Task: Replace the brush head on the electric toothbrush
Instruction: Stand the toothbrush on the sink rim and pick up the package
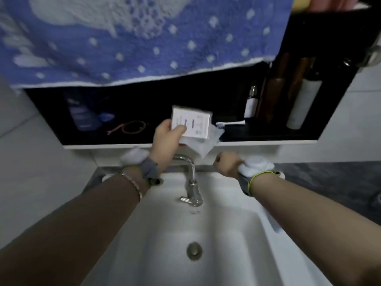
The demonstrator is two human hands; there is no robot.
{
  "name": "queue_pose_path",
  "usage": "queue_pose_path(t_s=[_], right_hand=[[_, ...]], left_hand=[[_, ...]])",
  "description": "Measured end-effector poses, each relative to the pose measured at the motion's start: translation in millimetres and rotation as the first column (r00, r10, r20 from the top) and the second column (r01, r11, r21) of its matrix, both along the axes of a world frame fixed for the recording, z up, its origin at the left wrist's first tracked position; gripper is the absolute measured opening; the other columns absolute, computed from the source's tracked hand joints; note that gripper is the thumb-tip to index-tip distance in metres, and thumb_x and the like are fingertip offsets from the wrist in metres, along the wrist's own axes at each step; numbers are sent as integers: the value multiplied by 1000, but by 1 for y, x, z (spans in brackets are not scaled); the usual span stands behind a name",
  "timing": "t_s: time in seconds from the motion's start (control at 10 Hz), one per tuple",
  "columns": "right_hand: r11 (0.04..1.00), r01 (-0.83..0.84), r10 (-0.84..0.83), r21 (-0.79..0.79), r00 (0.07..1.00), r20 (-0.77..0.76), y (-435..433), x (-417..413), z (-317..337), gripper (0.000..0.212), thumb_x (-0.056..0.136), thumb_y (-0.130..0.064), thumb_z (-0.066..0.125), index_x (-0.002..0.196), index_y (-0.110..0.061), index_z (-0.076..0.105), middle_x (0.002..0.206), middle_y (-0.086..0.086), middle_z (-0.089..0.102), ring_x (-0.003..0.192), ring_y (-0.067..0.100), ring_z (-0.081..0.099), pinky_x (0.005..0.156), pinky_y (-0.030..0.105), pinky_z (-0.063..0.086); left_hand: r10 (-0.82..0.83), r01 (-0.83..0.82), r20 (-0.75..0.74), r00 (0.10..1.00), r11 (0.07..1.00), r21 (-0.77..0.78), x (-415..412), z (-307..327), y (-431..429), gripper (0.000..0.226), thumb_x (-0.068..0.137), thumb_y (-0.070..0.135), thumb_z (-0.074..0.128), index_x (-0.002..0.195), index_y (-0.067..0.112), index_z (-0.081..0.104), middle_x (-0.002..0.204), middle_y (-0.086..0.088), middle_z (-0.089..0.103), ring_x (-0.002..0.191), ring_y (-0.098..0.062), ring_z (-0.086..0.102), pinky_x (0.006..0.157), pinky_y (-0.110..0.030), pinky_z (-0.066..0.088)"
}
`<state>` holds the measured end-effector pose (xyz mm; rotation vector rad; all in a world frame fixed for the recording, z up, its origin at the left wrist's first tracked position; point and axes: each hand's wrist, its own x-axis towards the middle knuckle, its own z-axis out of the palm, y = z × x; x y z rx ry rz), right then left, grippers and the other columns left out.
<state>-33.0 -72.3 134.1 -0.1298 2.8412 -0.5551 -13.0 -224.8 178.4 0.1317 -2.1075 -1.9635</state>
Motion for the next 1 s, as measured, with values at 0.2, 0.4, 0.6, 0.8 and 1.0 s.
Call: queue_pose_path(t_s=[0.2,0.4,0.6,0.8,1.0], right_hand=[[997,3,-12,-77,994,-107,-33,-14,45,31,91,-11,45,104,6,67,110,21,69,94,31,64,81,32,49],[998,-38,35,-46,997,-69,-34,-17,54,22,87,-10,44,76,-4,62,82,19,70,67,26,62,69,32,54],[998,-45,41,-32,992,-118,-29,-14,63,31,86,-11,43,58,-7,54,63,13,62,55,26,58,54,27,47],[999,-48,48,3,991,-128,-16,-6,64,33,90,-12,42,59,-7,49,59,8,54,53,21,51,71,31,49],[997,-75,78,28,986,-145,-11,2,60,17,91,-9,42,80,-2,51,99,23,66,80,24,52,72,27,39]], left_hand=[[59,-97,181,982,973,210,-30,27,-27,9,91,0,49,85,6,52,80,-5,48,106,-30,57,85,-28,49],[186,-114,257,948,955,-273,-44,17,-36,57,89,14,57,134,-4,28,123,-24,54,116,-40,54,82,-36,50],[190,-86,8,982,481,-872,-45,13,-43,50,88,37,54,130,13,43,133,-20,38,119,-41,42,96,-44,41],[-30,135,133,991,364,-922,-42,-4,-33,50,93,36,46,139,17,40,151,-9,32,136,-30,34,112,-36,31],[-85,-274,-305,949,264,-925,-5,-2,-6,37,81,20,37,100,3,63,103,-23,60,96,-42,58,77,-43,46]])
